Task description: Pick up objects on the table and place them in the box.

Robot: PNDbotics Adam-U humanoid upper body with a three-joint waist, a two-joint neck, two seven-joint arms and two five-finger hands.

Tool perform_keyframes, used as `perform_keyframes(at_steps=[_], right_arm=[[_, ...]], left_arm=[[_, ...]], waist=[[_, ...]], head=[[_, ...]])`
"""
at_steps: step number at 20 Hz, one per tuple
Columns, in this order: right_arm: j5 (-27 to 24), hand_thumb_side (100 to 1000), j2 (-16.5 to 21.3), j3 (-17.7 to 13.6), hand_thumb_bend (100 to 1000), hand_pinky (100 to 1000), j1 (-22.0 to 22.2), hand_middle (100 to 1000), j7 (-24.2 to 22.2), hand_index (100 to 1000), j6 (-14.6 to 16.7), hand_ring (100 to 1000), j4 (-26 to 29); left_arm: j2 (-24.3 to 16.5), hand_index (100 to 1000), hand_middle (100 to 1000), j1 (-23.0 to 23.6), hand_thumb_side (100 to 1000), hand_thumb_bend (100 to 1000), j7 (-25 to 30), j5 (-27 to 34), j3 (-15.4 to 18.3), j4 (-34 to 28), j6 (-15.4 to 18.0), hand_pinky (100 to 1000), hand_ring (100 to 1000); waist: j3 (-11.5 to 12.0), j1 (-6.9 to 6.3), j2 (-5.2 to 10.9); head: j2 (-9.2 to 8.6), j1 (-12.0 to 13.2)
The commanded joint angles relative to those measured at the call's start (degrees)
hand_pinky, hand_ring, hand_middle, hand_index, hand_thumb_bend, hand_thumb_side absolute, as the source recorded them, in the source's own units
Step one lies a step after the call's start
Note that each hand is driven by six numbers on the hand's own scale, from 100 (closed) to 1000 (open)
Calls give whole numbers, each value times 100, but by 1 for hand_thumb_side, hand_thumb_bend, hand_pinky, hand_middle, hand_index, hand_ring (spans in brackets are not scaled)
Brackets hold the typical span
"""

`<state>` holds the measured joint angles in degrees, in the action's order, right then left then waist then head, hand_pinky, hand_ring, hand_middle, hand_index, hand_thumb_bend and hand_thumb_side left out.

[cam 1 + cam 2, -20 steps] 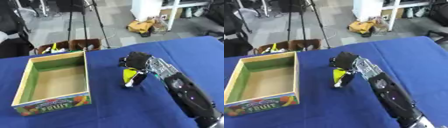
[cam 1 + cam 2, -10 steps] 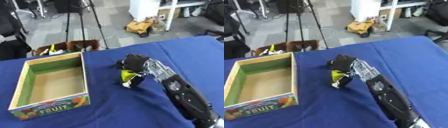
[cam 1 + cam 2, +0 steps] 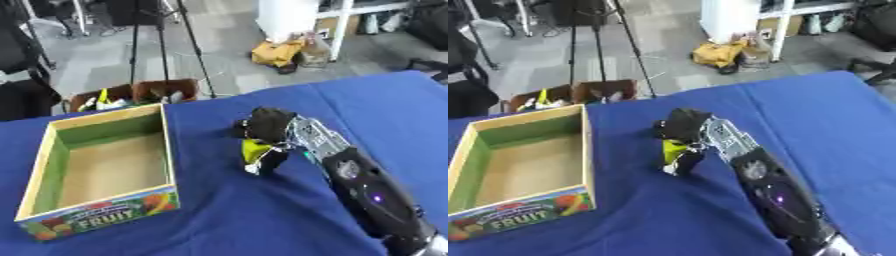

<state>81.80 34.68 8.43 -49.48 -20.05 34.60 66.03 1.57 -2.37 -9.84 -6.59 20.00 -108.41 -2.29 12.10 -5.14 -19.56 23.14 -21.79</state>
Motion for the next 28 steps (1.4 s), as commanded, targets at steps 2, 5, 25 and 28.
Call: perform_keyframes(at_steps=[2, 5, 25, 28], right_arm=[[-577, 804, 200, -68, 497, 752, 19, 815, -471, 911, 59, 100, -78], [-1091, 783, 274, -132, 530, 761, 17, 811, -815, 909, 24, 100, 7], [-2316, 747, 670, -313, 600, 770, 155, 784, -1615, 903, -357, 100, 481], [-2279, 744, 660, -308, 597, 768, 178, 760, -1620, 887, -327, 100, 457]], left_arm=[[-92, 558, 426, 3, 666, 216, 10, 0, 13, -62, -9, 287, 429], [-103, 558, 426, 3, 667, 215, 3, 0, 18, -68, -16, 287, 430], [-124, 558, 429, -13, 671, 212, 27, -16, 22, -72, -34, 289, 434], [-119, 558, 429, -19, 671, 210, 28, -14, 23, -73, -31, 289, 434]], waist=[[-9, 19, 107], [-9, 27, 128], [-11, 42, 133], [-6, 38, 118]], head=[[26, -39], [49, -48], [-10, -94], [-16, -94]])
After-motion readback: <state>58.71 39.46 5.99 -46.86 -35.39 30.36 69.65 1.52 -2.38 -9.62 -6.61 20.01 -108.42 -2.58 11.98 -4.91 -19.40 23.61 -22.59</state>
